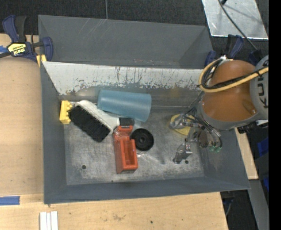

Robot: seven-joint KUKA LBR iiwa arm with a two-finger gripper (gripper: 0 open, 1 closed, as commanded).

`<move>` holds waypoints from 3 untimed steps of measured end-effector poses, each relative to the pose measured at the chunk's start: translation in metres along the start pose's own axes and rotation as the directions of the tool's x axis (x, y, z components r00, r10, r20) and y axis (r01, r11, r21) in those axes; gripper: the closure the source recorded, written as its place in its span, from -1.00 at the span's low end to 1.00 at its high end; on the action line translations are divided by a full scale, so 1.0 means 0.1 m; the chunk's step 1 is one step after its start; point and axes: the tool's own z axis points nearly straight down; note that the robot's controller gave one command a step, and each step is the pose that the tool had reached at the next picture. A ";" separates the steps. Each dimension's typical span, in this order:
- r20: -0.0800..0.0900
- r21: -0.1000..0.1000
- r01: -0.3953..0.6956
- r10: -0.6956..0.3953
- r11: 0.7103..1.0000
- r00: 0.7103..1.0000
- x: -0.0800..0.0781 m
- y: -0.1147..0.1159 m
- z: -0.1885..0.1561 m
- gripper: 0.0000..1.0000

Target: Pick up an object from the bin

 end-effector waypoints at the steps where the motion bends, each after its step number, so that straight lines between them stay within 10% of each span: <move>1: -0.001 0.000 -0.011 0.011 1.000 1.000 0.01 0.00 0.00 -1.00; 3: 0.007 0.001 0.002 -0.002 1.000 1.000 -0.32 0.61 0.58 -1.00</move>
Offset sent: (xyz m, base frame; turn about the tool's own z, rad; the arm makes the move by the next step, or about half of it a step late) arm 0.0456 0.0566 -0.0684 -0.0239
